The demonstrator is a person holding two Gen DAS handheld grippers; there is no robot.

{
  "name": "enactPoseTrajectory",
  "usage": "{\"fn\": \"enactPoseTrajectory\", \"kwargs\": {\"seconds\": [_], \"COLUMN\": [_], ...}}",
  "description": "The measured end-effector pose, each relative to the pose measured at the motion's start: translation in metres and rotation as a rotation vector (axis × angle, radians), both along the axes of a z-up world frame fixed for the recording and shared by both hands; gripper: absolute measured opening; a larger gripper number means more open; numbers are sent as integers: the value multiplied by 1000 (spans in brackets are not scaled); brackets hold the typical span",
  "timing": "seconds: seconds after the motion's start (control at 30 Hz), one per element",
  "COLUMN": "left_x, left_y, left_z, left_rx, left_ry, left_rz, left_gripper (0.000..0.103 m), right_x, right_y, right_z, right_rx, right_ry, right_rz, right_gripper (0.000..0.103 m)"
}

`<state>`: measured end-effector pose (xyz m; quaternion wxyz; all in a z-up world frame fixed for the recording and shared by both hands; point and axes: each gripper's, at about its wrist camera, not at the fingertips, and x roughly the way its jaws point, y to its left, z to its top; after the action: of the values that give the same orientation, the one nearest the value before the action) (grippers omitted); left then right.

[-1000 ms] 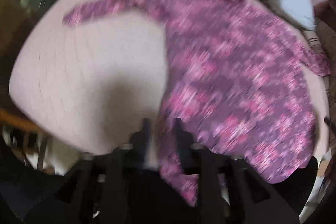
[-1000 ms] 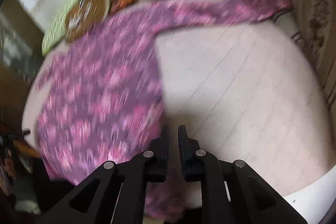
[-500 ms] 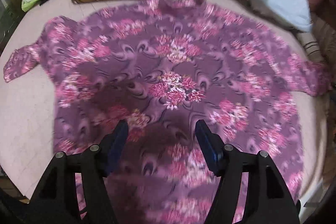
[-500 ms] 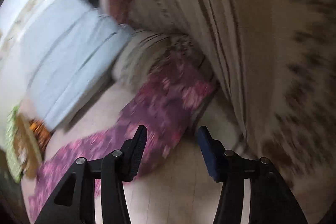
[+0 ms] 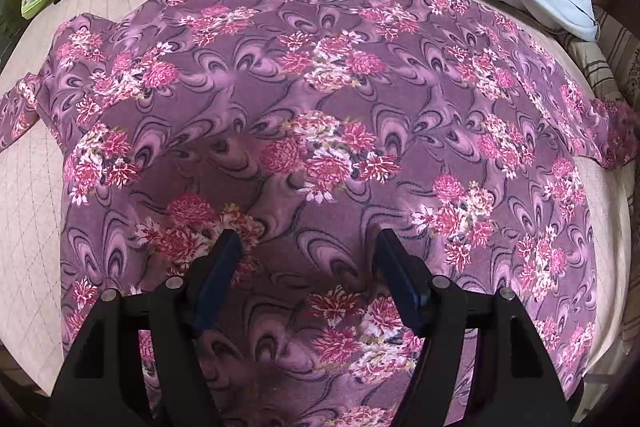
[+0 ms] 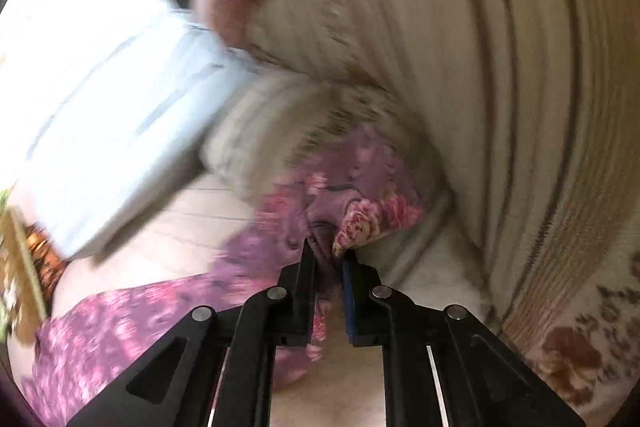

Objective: Fold small clothes

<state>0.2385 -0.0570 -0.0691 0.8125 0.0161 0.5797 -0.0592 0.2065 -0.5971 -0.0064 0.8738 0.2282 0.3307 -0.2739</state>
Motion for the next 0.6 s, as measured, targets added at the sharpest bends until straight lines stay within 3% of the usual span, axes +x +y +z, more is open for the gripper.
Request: {"fn": "enactPoseTrajectory", "kwargs": {"seconds": [0.3, 0.6], "left_x": [1, 0], "left_y": [16, 54], "left_z": [5, 8], "left_rx": [-81, -145], "left_ry": [42, 66], "left_rz": [19, 55], "left_gripper": [70, 70], "right_x": [31, 52], "right_y": [136, 279], "right_z": [34, 25], "right_rx": [-44, -12], "right_ry": [-67, -57], "right_rz": [357, 618], "right_gripper": [11, 11]}}
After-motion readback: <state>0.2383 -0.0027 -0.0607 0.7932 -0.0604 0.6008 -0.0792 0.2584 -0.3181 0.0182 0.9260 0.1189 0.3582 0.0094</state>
